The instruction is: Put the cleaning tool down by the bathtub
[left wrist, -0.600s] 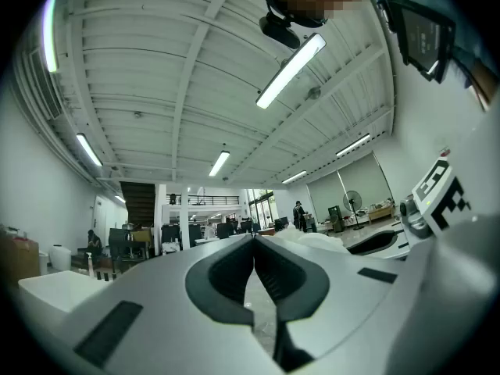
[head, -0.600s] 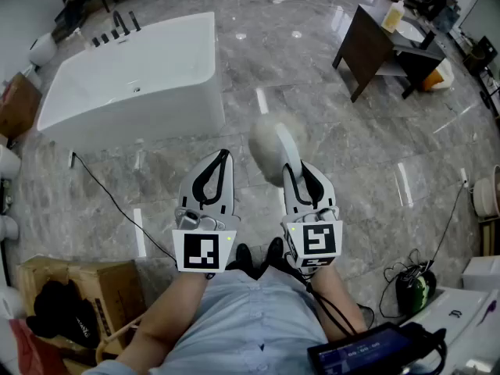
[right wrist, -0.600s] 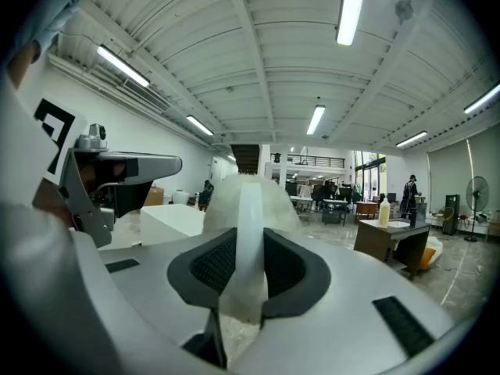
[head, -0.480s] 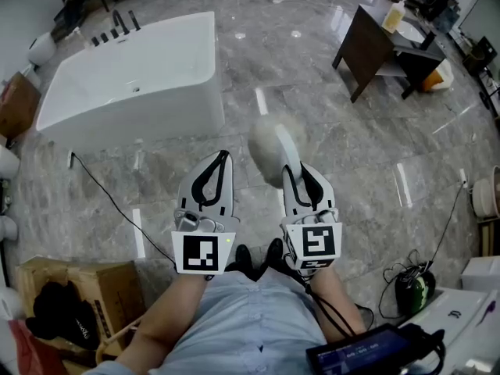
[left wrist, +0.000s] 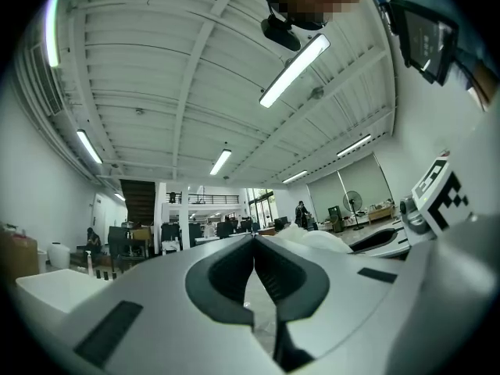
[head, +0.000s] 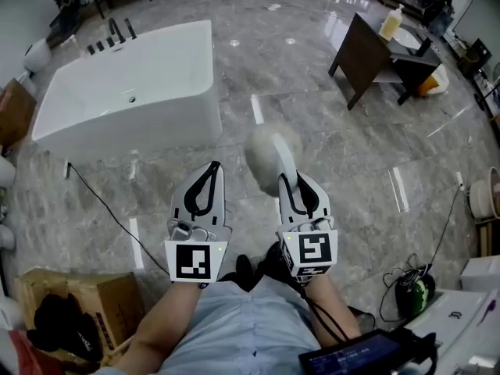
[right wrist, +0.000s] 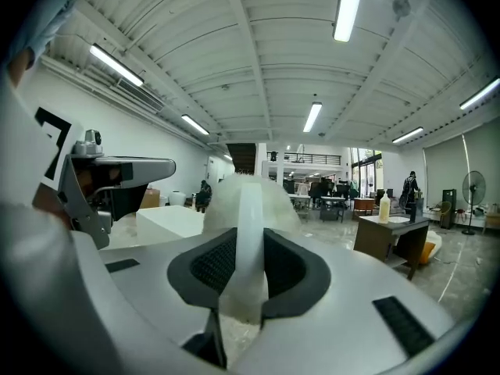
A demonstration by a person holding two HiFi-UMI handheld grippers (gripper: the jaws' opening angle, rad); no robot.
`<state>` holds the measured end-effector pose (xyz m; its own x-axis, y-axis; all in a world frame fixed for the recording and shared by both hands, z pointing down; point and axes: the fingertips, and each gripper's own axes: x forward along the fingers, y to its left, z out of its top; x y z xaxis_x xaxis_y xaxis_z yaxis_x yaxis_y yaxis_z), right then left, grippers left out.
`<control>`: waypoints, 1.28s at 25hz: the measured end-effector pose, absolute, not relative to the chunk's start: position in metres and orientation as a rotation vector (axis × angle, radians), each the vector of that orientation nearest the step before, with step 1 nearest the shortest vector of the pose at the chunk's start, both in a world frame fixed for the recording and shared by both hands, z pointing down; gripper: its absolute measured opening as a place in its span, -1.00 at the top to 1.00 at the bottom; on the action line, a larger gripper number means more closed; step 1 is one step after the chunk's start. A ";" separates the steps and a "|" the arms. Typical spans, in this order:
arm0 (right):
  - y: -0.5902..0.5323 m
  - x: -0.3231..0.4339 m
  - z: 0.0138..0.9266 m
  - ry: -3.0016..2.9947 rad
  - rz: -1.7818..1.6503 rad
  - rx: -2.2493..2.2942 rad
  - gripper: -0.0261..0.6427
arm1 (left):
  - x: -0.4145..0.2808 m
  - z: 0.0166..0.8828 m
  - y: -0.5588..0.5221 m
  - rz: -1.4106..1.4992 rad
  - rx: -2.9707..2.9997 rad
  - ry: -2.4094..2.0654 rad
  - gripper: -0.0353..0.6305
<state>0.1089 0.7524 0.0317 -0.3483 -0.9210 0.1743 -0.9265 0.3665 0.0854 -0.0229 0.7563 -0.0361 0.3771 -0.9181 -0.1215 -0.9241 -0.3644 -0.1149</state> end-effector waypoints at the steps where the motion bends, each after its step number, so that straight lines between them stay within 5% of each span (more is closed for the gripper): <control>1: 0.750 0.109 0.032 -2.428 0.047 1.674 0.63 | -0.024 -0.035 0.754 0.053 -2.468 1.668 0.84; 32: 0.486 0.167 0.063 -2.413 0.143 1.643 0.63 | 0.019 -0.009 0.488 -0.062 -2.452 1.754 0.84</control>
